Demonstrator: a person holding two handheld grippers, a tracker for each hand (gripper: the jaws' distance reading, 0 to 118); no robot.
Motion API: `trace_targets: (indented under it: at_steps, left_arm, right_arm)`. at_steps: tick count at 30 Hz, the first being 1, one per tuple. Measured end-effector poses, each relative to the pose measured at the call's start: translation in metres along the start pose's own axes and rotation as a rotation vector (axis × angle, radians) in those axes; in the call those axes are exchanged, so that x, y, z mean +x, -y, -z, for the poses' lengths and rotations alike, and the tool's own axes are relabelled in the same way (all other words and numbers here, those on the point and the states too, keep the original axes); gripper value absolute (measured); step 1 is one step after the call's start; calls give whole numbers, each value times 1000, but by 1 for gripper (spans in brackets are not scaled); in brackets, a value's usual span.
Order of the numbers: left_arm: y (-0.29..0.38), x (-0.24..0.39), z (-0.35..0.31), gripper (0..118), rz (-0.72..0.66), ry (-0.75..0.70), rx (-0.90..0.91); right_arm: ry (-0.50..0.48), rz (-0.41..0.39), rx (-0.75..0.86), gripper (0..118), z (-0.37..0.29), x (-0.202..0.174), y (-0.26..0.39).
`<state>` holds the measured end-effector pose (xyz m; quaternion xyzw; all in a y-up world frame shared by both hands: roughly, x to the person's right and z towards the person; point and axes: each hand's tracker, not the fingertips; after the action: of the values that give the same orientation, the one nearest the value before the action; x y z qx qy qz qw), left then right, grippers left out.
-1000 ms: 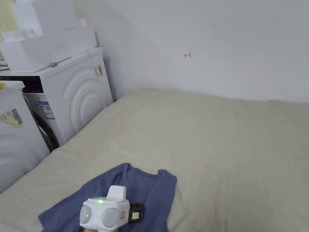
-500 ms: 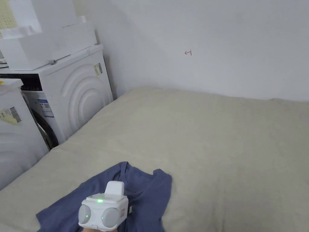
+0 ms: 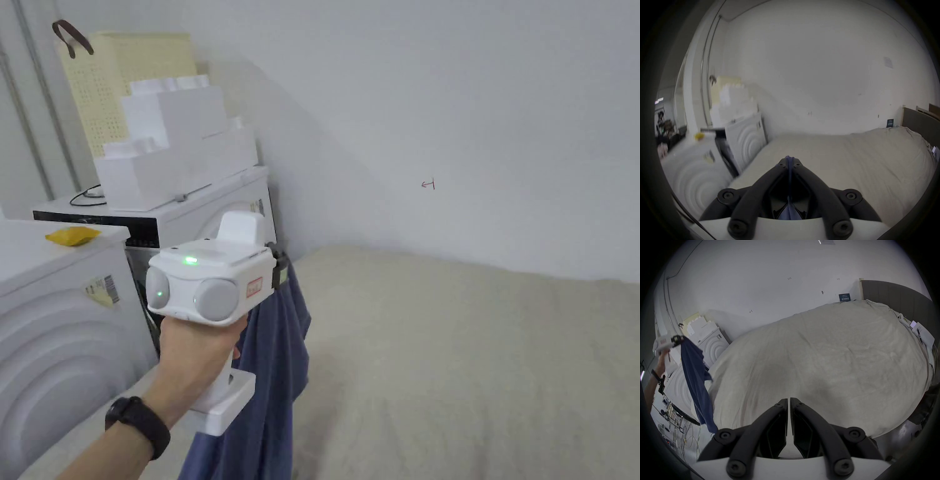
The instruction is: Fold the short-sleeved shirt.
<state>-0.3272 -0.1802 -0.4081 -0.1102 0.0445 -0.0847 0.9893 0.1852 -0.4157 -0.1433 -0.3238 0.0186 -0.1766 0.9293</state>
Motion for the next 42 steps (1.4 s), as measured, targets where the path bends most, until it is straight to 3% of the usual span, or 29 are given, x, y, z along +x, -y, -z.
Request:
trace_targets:
  at_steps: [5,13,15,18,24,28,29,31,32,34,36,38,42]
  left_arm:
    - [-13,86,16,0,76,128,14]
    - [121,348,23,0,30,589,-231]
    - [157,418,9,0,5,711,-315]
    - [198,504,-29,0,82,849,-373]
    - [235,584,-97,0,137,1039,-428]
    - [247,576,-106,7,147,998,-392]
    - [246,564,-104,14,134,1004,-394]
    - [236,527,-102,43,93,969,-326]
    - [226,502,-102,50,118,948,-307]
    - [212,446,-103,52,121,895,-225]
    - [197,381,-114,52,192,816,-170]
    - [183,320,-130,51,142,628,-84]
    - [166,230,-166,14,50,429,-46]
  right_arm:
    - [21,49,27,3,-14,12,4]
    - [126,108,33,3,-39,53,12]
    - [183,132,43,3,-46,67,14]
    - [237,160,53,3,-58,86,16]
    - [325,201,63,3,-74,116,23]
    - [333,206,67,3,-74,122,22]
    - [333,199,69,3,-73,121,21]
    - [313,175,79,3,-70,118,16]
    - [298,161,88,3,-68,114,14]
    - [257,118,101,3,-63,103,7]
    - [217,84,103,3,-58,87,1]
    - [145,53,125,3,-55,70,-3]
    - [50,13,140,3,-52,35,-12]
